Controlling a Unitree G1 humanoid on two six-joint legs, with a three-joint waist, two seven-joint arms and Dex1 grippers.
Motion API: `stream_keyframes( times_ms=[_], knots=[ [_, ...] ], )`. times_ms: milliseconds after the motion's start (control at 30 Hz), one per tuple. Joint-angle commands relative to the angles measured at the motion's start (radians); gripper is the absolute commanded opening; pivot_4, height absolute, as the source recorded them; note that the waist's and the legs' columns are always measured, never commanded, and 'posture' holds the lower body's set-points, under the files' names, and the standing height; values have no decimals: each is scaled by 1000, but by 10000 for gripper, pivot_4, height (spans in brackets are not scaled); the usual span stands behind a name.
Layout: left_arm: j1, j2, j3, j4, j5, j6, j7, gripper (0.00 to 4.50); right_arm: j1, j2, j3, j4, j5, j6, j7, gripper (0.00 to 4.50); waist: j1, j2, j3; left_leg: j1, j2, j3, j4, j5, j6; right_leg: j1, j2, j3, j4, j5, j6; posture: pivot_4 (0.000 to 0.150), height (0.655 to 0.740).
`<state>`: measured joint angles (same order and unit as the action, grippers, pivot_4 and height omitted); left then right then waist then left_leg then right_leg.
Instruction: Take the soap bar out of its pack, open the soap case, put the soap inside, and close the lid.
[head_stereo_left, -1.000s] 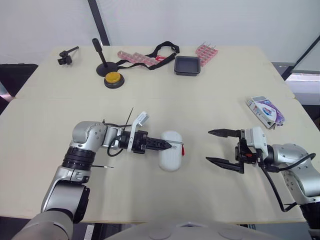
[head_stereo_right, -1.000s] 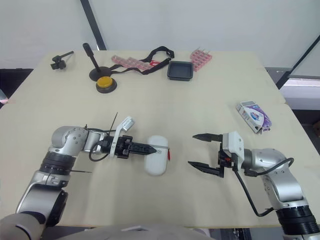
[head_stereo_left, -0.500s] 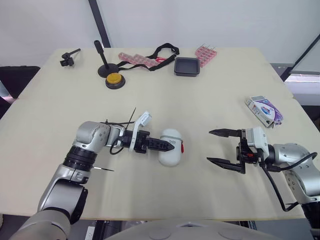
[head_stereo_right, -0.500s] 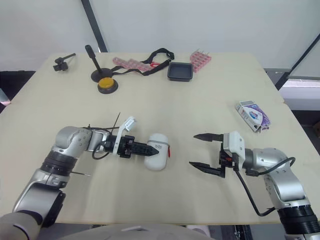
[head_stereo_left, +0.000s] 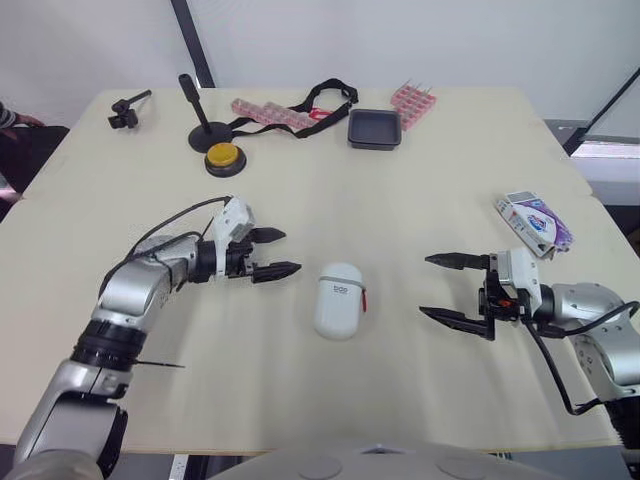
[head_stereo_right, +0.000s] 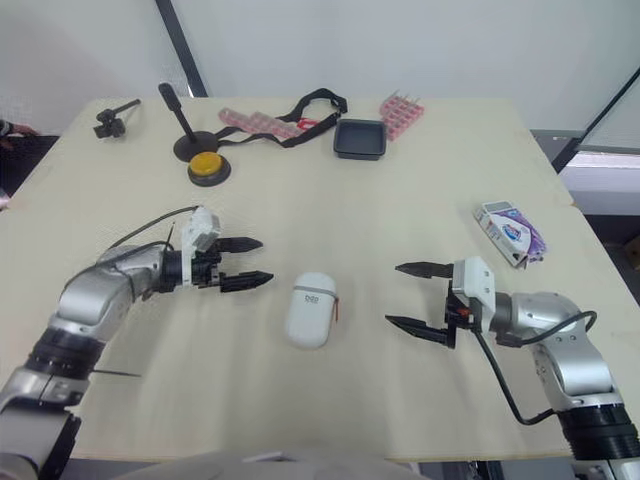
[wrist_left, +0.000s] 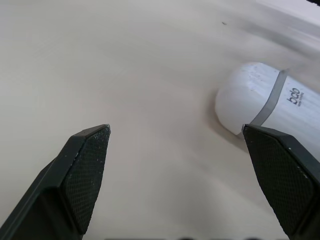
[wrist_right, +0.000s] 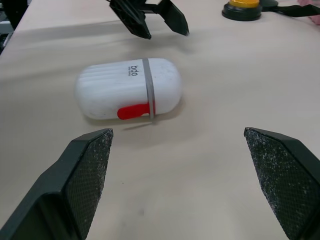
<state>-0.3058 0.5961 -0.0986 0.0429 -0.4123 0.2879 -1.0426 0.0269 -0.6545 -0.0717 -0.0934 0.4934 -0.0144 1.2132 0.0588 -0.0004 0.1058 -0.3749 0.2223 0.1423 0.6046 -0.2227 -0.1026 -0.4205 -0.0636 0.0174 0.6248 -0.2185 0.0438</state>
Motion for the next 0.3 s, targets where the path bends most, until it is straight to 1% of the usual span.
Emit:
stream_keyframes(
  times_ms=[33,167,300],
  knots=[
    [54,-21,49,-31,66,-147,68,44933,18,18,-38,32,-25,-68,-24,45000,0,0,0,0,0,0,0,0,0,0,0,0,0,0,0,1500,7291],
    [114,-64,59,-26,113,-185,163,44933,36,49,-49,88,-46,-121,-53,45000,-4,0,0,1,0,1,3,0,1,0,-1,1,2,-2,-3,1500,7291],
    [147,-87,54,-20,174,-208,238,44933,44,65,-58,108,-40,-130,-77,45000,-6,0,0,2,0,1,4,0,2,0,-1,2,4,-3,-5,1500,7291]
  ],
)
